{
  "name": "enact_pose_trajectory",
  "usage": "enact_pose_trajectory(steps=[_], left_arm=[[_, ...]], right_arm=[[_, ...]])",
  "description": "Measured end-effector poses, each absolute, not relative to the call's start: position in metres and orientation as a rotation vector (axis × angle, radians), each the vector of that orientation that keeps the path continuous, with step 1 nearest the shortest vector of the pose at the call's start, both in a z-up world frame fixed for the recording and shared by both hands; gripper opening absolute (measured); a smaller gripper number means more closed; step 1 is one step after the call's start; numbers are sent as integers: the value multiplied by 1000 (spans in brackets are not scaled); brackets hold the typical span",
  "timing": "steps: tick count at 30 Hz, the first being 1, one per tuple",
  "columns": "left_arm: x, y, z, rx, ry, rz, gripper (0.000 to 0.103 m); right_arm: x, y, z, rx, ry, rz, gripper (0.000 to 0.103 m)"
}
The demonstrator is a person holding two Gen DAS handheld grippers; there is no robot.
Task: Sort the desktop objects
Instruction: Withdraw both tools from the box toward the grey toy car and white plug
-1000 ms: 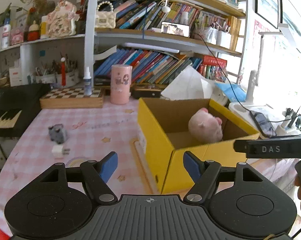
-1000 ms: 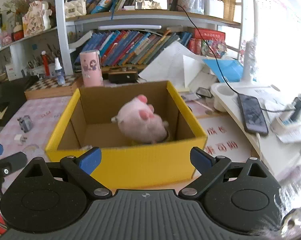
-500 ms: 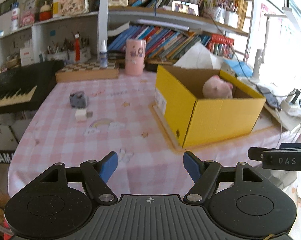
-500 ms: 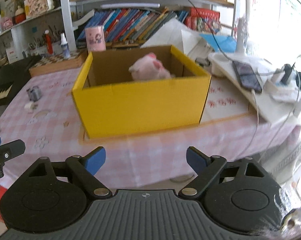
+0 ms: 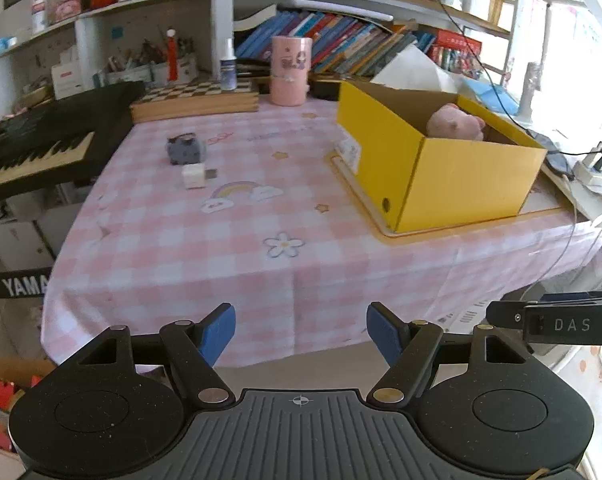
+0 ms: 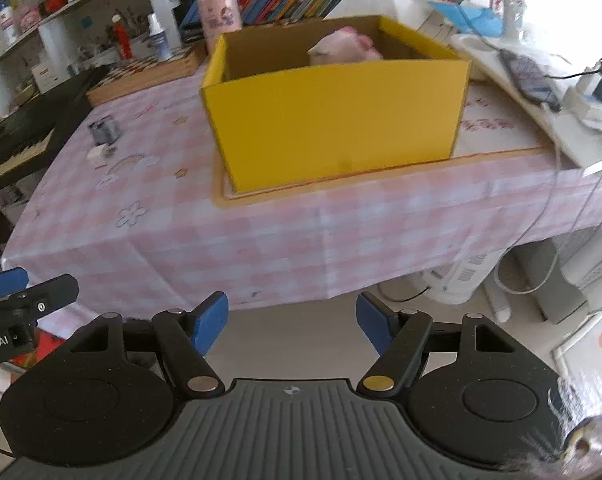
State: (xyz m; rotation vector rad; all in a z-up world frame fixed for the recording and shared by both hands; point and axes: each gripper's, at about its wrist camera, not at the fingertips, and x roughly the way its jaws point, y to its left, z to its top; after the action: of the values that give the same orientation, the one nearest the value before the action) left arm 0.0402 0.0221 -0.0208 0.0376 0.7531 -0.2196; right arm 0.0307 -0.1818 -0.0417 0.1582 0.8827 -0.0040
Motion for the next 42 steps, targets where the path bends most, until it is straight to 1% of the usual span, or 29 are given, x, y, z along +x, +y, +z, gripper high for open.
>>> enact_pose_trajectory(steps=[8, 19, 28, 42], left_arm=[[30, 54, -16, 5, 734, -142, 74], [25, 90, -12, -44, 702, -65, 74], [23, 109, -9, -72, 676, -37, 74], [37, 117, -6, -70, 647, -6, 74]], right_arm=[[35, -144, -39, 96, 880, 114, 70], [42, -99, -28, 15, 830, 225, 70], [45, -74, -23, -28, 817, 260, 70], [69, -53, -13, -70, 760, 313, 70]])
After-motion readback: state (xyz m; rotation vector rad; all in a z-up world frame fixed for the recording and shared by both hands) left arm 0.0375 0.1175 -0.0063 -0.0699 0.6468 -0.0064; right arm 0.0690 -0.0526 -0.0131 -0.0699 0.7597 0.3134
